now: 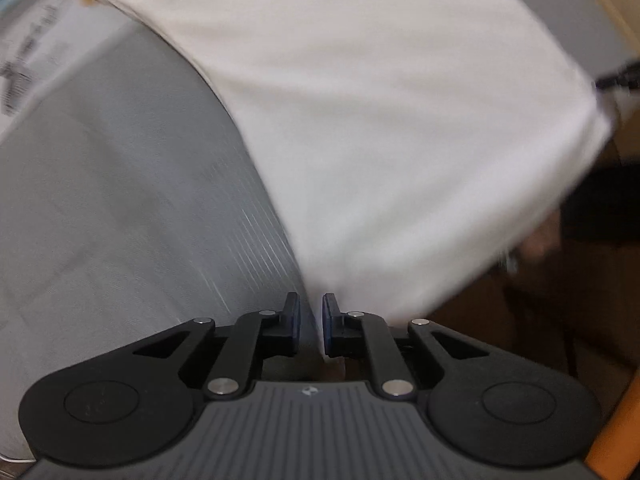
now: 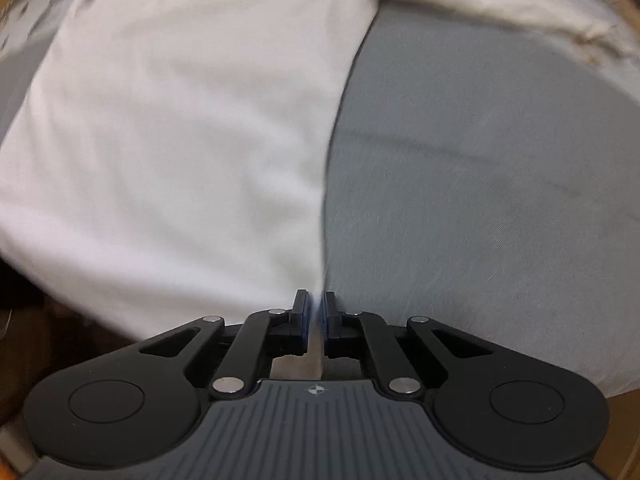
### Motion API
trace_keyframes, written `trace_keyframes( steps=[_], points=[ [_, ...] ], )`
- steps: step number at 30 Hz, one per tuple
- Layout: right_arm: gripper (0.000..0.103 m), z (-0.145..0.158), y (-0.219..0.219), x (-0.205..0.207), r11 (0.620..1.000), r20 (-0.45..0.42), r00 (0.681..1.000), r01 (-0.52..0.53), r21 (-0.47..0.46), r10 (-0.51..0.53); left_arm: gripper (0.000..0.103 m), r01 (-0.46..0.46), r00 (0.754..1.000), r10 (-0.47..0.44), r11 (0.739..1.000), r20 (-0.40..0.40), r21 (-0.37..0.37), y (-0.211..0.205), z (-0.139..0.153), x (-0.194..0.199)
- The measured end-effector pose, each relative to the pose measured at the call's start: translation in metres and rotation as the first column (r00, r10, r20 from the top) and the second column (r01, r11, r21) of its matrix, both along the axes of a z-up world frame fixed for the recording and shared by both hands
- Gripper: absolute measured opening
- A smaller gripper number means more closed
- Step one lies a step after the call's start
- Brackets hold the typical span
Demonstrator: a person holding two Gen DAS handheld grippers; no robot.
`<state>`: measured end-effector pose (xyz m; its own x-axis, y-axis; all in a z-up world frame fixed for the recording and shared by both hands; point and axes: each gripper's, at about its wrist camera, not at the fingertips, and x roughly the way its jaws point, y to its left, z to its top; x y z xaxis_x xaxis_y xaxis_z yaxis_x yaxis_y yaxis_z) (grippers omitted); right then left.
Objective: Fold small clothes
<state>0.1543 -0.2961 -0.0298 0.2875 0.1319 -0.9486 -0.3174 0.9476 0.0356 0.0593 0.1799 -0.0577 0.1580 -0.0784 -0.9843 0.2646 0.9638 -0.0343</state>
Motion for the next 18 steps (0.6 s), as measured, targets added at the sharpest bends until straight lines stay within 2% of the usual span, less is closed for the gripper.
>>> trace_keyframes(
  steps=[1, 3, 5, 6, 8, 10, 11, 13, 14, 17, 18],
  points=[
    [0.009, 0.01, -0.002, 0.001, 1.0, 0.047, 0.999, 0.021, 0.019, -0.022, 0.012, -0.03, 0.999, 0.031, 0.999, 0.042, -0.034, 0.004, 0.009, 0.003],
    [0.013, 0.028, -0.007, 0.004, 0.995, 0.129, 0.99, 0.047, 0.089, -0.058, 0.012, -0.048, 0.996, 0.055, 0.995, 0.074, -0.091, 0.003, 0.016, 0.007],
    [0.018, 0.034, -0.008, 0.005, 0.991, 0.166, 0.984, 0.047, 0.128, -0.068, 0.014, -0.019, 0.997, 0.025, 0.997, 0.071, -0.081, -0.005, 0.012, 0.008],
    [0.024, 0.032, -0.002, 0.005, 0.991, 0.167, 0.984, 0.037, 0.131, -0.059, 0.014, -0.003, 0.999, 0.006, 0.998, 0.054, -0.061, -0.006, 0.007, 0.009],
    [0.035, 0.009, 0.015, 0.007, 0.994, 0.123, 0.992, -0.011, 0.109, -0.003, 0.014, 0.04, 0.999, -0.039, 0.999, -0.027, 0.018, -0.013, -0.015, 0.009],
    [0.036, -0.008, 0.033, -0.004, 0.996, 0.043, 0.996, -0.083, 0.01, 0.083, 0.015, 0.084, 0.994, -0.076, 0.992, -0.08, 0.091, -0.02, -0.026, 0.009],
    [0.036, -0.018, 0.037, -0.009, 0.992, 0.009, 0.993, -0.119, -0.045, 0.119, 0.015, 0.088, 0.994, -0.081, 0.992, -0.07, 0.096, -0.021, -0.024, 0.01],
    [0.036, -0.021, 0.044, -0.01, 0.98, 0.012, 0.986, -0.163, -0.112, 0.166, 0.017, 0.045, 0.999, -0.044, 0.997, -0.004, 0.066, -0.018, -0.011, 0.016],
    [0.036, -0.014, 0.045, -0.008, 0.981, 0.049, 0.986, -0.153, -0.12, 0.16, 0.022, 0.019, 0.999, -0.021, 0.999, 0.035, 0.044, -0.015, -0.003, 0.019],
    [0.036, 0.014, 0.046, -0.004, 0.994, 0.18, 0.979, -0.087, -0.063, 0.097, 0.039, -0.061, 0.982, 0.059, 0.998, 0.18, 0.005, -0.006, 0.023, 0.027],
    [0.037, 0.026, 0.047, -0.003, 0.996, 0.243, 0.967, -0.073, -0.044, 0.082, 0.041, -0.083, 0.972, 0.082, 0.997, 0.22, -0.008, -0.004, 0.031, 0.031]
  ],
)
